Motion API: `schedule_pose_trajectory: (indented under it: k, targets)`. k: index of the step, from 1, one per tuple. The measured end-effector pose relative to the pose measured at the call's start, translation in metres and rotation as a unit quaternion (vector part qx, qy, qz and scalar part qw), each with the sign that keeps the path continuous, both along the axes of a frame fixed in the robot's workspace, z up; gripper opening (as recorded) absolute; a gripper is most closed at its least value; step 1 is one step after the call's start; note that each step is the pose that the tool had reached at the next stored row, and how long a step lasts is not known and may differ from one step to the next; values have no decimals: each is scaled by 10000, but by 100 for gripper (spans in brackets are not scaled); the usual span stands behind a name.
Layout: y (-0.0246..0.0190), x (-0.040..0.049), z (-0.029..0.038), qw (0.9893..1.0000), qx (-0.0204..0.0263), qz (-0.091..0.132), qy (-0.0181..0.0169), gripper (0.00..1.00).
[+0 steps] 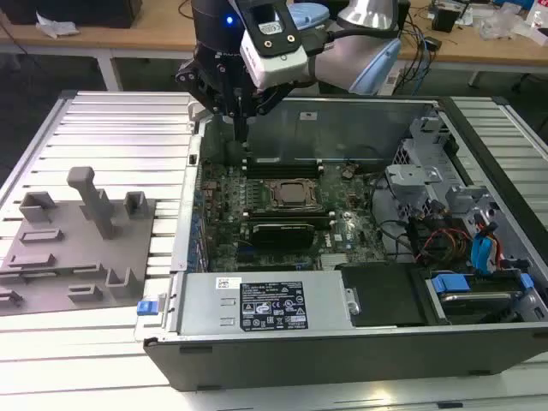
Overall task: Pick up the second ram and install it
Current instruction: 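Reach for the second ram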
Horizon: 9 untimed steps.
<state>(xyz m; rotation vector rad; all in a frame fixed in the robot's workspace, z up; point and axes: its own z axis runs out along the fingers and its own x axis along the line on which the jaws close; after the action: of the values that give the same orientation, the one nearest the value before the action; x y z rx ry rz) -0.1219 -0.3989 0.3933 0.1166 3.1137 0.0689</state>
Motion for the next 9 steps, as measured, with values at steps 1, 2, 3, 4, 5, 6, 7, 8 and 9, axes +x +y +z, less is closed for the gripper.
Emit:
schedule_pose_trajectory:
  k: [1, 2, 3, 4, 5, 6, 7, 8, 9]
  targets:
    - [0, -8, 0, 10000, 0, -1, 0, 11]
    - [0, -40, 0, 10000, 0, 0, 0, 11]
    - [0, -96, 0, 10000, 0, -1, 0, 11]
    - [0, -141, 0, 10000, 0, 0, 0, 11]
    - [0, -164, 0, 10000, 0, 0, 0, 11]
    - [0, -198, 0, 10000, 0, 0, 0, 11]
    - [0, -260, 0, 10000, 0, -1, 0, 11]
    - [0, -358, 0, 10000, 0, 0, -1, 11]
    - [0, -395, 0, 10000, 0, 0, -1, 11]
